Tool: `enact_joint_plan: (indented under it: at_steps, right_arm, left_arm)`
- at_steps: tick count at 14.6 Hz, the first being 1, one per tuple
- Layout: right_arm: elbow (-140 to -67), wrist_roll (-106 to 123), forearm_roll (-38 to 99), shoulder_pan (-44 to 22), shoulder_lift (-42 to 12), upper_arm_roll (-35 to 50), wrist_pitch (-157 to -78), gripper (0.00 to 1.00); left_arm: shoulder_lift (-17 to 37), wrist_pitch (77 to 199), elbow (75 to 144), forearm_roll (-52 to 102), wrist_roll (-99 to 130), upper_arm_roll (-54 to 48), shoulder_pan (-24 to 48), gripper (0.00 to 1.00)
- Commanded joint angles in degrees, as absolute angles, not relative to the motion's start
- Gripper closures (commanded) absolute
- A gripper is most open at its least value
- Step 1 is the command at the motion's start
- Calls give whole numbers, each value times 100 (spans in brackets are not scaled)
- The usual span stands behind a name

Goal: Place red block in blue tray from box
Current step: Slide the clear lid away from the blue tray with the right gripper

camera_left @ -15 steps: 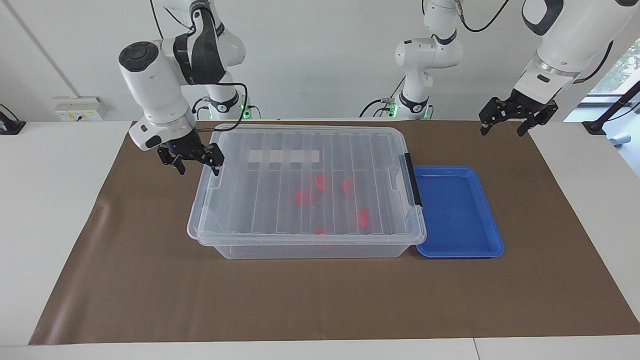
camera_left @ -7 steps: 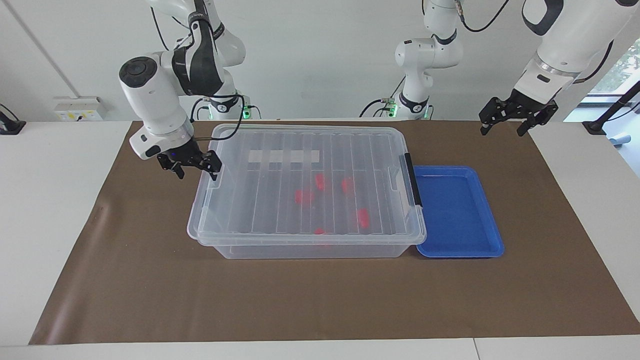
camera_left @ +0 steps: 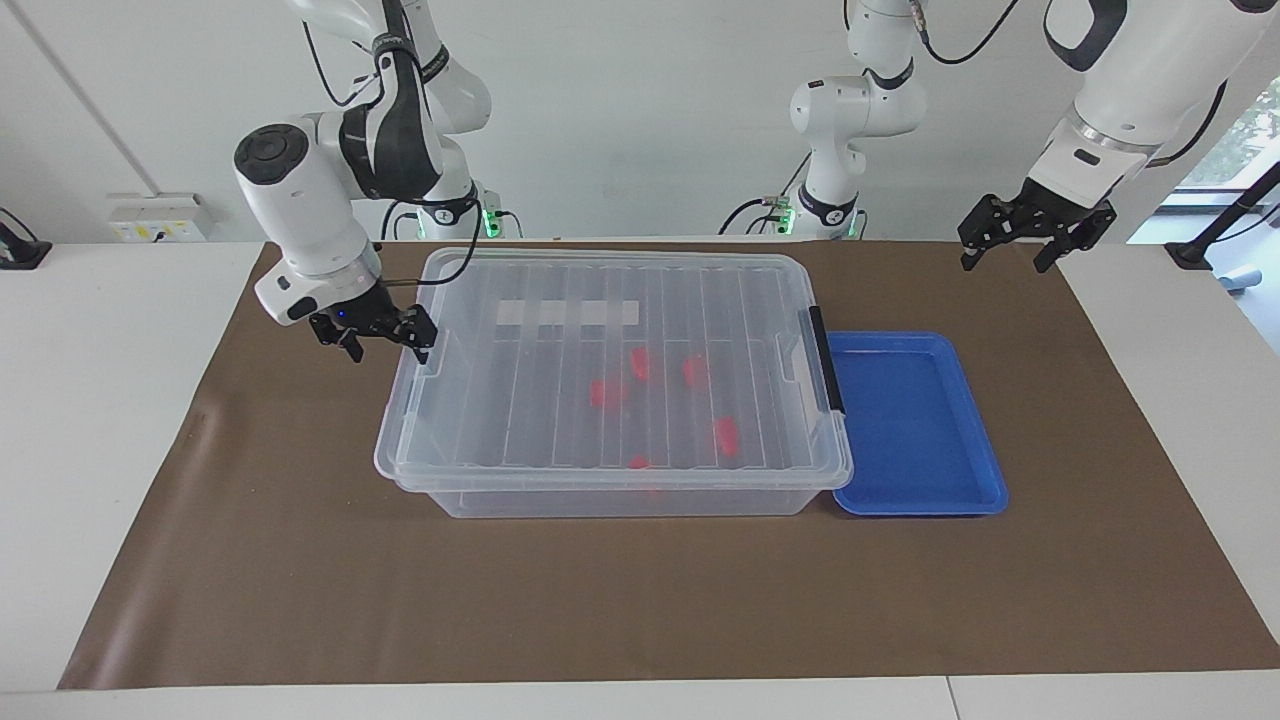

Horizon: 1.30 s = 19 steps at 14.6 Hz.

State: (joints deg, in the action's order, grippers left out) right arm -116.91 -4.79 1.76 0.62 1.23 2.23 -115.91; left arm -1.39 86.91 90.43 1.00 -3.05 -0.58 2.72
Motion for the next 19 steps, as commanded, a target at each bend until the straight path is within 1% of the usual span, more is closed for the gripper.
enact_joint_plan:
  at_steps: [1, 19]
  right_arm:
    - [-11962, 34, 229, 351, 308, 255, -11724, 0]
    - [-11874, 2319, 141, 1696, 246, 246, -11839, 0]
  left_arm:
    - [-158, 8684, 9070, 132, -299, -53, 272, 0]
    - [-158, 8683, 9097, 132, -290, -53, 272, 0]
